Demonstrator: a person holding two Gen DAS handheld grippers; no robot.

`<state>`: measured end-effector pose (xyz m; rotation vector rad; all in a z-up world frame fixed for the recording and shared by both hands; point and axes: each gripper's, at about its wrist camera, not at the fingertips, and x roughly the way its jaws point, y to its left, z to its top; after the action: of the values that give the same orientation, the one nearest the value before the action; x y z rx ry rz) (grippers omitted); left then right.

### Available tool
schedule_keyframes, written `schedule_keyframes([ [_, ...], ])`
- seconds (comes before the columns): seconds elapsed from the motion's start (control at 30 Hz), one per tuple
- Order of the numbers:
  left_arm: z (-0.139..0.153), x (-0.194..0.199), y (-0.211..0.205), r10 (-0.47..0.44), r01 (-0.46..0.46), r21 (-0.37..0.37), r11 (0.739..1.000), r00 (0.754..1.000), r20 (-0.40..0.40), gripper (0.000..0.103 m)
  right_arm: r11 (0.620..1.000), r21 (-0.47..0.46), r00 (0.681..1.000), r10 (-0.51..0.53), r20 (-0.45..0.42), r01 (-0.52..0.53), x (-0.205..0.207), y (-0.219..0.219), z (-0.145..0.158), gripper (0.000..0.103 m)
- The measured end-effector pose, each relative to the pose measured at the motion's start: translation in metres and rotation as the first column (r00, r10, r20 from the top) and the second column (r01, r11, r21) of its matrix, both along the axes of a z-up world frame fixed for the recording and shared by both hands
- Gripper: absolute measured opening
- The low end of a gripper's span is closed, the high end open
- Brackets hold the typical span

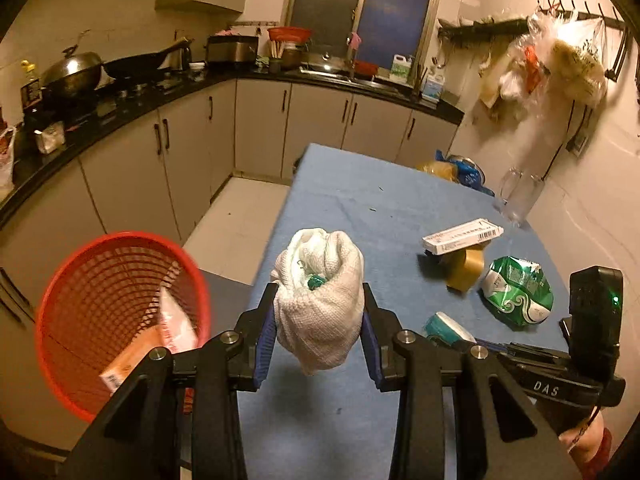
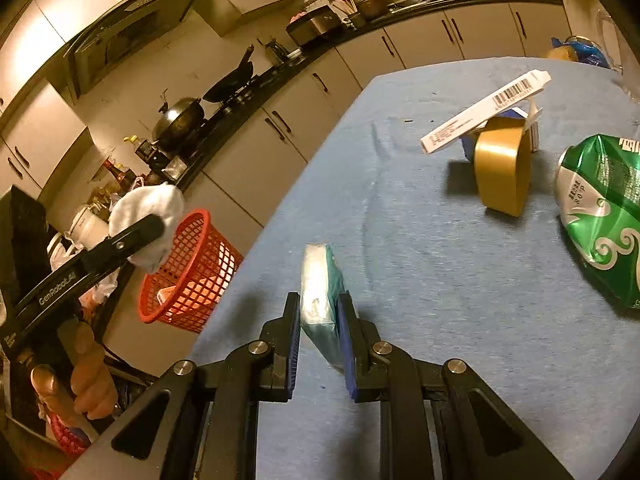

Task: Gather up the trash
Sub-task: 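Carry the white cloth to the red basket with the left tool while the right tool grasps the tissue pack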

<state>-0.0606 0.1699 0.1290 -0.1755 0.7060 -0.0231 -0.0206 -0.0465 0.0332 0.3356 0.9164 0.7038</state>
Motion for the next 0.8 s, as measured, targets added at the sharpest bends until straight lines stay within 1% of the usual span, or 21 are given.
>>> schedule_keyframes([
  [0.1,0.007,-0.010,0.014,0.009,-0.008,-0.016,1.000,1.000,0.019,0.036,1.000,0.023,1.000,0.010,0.000,-0.010,-0.003,0.004,0.006,0.019],
  [0.3,0.024,-0.030,0.046,0.049,-0.047,-0.035,0.998,0.997,0.062,0.037,0.999,0.014,0.998,0.044,0.040,-0.045,-0.007,0.019,0.025,0.019],
  [0.43,0.025,-0.036,0.064,0.073,-0.070,-0.049,0.996,0.996,0.060,0.037,0.997,-0.067,0.997,0.031,0.074,-0.027,-0.007,0.032,0.030,0.019],
  [0.47,0.025,-0.037,0.065,0.073,-0.070,-0.048,0.996,0.996,0.060,0.037,0.994,-0.106,0.994,0.042,0.101,-0.032,-0.008,0.036,0.030,0.019],
  [0.5,0.024,-0.037,0.068,0.075,-0.073,-0.045,0.996,0.995,0.058,0.037,0.992,-0.123,0.993,0.051,0.102,-0.039,-0.009,0.037,0.030,0.019],
  [0.57,0.022,-0.037,0.070,0.075,-0.073,-0.044,0.996,0.996,0.052,0.037,0.990,-0.125,0.992,0.074,0.098,-0.061,-0.013,0.037,0.027,0.039],
  [0.6,0.021,-0.037,0.071,0.072,-0.070,-0.047,0.996,0.996,0.051,0.037,0.987,-0.144,0.991,0.084,0.107,-0.068,-0.016,0.038,0.026,0.059],
  [0.63,0.020,-0.037,0.071,0.073,-0.070,-0.048,0.996,0.996,0.050,0.037,0.987,-0.154,0.990,0.073,0.124,-0.053,-0.020,0.036,0.026,0.074],
  [0.67,0.020,-0.037,0.071,0.074,-0.071,-0.048,0.996,0.996,0.052,0.037,0.989,-0.145,0.988,0.065,0.139,-0.044,-0.023,0.033,0.026,0.079],
  [0.7,0.020,-0.038,0.072,0.073,-0.070,-0.052,0.996,0.996,0.054,0.037,0.990,-0.128,0.986,0.074,0.152,-0.054,-0.026,0.031,0.027,0.081],
  [0.73,0.020,-0.038,0.073,0.071,-0.068,-0.056,0.996,0.996,0.055,0.037,0.990,-0.123,0.984,0.088,0.154,-0.069,-0.028,0.032,0.028,0.081],
  [0.8,0.019,-0.038,0.072,0.069,-0.066,-0.056,0.996,0.996,0.057,0.037,0.988,-0.132,0.987,0.102,0.127,-0.085,-0.030,0.034,0.023,0.081],
])
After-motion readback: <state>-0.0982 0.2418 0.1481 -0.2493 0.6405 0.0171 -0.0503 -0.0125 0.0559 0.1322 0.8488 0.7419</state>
